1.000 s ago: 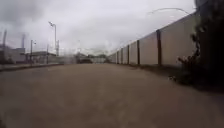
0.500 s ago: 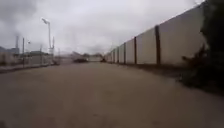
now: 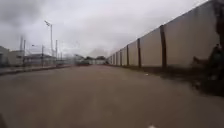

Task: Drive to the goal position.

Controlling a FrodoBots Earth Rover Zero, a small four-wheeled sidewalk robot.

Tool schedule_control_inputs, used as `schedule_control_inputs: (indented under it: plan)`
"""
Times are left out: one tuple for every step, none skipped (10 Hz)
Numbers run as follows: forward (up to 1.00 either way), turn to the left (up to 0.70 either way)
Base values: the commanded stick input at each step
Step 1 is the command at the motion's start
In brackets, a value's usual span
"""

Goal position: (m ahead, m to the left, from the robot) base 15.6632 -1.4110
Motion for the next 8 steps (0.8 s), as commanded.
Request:
schedule_control_inputs:
  plan:
    - [1.0,0.0]
    - [1.0,0.0]
    - [1.0,0.0]
    - [1.0,0.0]
    - [1.0,0.0]
    - [1.0,0.0]
    - [1.0,0.0]
    - [1.0,0.27]
